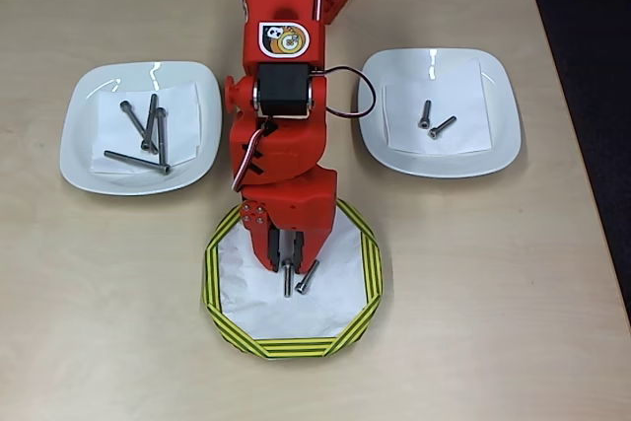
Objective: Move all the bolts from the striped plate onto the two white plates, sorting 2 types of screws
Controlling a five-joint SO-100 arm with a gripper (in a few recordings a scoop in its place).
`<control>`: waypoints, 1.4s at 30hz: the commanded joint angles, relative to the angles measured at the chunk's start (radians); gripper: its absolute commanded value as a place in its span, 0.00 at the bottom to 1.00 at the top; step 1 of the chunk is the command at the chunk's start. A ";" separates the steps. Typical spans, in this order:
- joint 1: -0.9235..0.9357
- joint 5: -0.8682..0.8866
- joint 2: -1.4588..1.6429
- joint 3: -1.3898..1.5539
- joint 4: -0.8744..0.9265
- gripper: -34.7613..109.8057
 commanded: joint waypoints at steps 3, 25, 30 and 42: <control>-0.002 -0.058 -0.008 0.021 0.072 0.30; -0.005 -0.135 0.014 -0.202 0.350 0.24; -0.018 -0.135 0.035 -0.247 0.407 0.24; -0.011 -0.183 0.067 -0.295 0.465 0.24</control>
